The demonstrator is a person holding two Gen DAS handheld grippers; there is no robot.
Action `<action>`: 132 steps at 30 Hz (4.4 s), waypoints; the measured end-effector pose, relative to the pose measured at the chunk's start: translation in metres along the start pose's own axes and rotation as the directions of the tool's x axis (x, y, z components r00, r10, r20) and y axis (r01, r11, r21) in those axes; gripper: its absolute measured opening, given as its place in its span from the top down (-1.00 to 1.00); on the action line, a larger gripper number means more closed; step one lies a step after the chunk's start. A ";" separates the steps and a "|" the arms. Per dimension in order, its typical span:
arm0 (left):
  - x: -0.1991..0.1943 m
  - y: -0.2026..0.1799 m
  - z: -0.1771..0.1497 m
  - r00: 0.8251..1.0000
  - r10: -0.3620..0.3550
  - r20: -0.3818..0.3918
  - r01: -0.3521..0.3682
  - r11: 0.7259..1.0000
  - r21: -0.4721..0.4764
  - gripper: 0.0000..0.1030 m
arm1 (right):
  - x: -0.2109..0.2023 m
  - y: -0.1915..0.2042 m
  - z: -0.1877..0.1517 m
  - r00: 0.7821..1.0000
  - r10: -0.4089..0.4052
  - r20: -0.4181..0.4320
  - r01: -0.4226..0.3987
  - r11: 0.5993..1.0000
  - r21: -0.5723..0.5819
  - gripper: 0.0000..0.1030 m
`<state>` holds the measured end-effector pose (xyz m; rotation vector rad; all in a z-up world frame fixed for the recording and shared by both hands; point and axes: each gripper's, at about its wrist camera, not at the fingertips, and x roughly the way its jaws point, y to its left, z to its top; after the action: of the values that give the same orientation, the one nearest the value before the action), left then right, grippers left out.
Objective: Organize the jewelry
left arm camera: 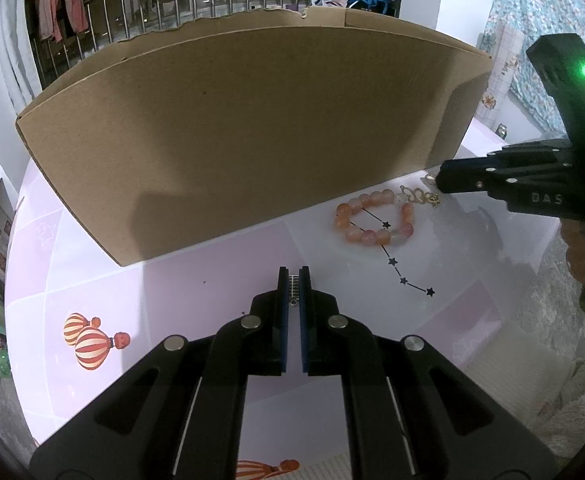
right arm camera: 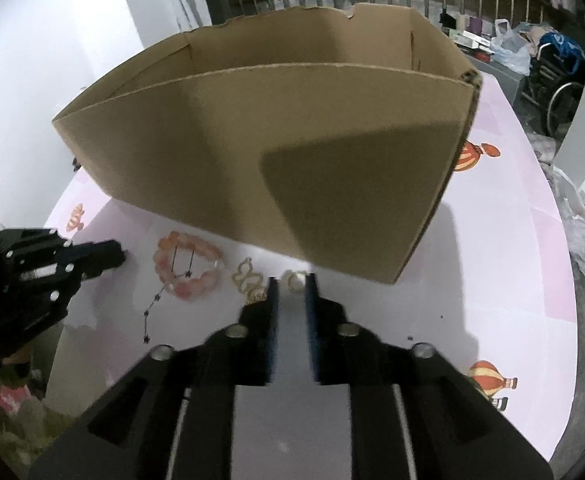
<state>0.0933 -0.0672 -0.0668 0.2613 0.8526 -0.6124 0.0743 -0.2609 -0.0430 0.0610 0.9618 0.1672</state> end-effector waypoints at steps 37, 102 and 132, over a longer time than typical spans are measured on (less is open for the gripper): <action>-0.010 0.005 -0.007 1.000 0.004 0.023 -0.004 1.000 -0.014 0.93 | -0.030 0.000 0.010 0.999 -0.039 0.019 0.038 0.996 0.080 0.79; -0.092 0.022 0.048 0.970 0.042 0.239 -0.005 0.988 -0.154 -0.17 | -0.123 -0.007 0.019 0.954 0.113 0.278 -0.110 0.994 -0.030 0.46; 0.011 0.021 0.008 0.987 0.142 -0.074 -0.152 0.976 -0.159 -0.84 | -0.001 0.036 -0.008 1.000 -0.024 0.007 0.025 0.989 -0.144 0.65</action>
<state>0.1164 -0.0583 -0.0712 0.1931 0.9299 -0.3947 0.0629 -0.2262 -0.0421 -0.0829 0.9420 0.2133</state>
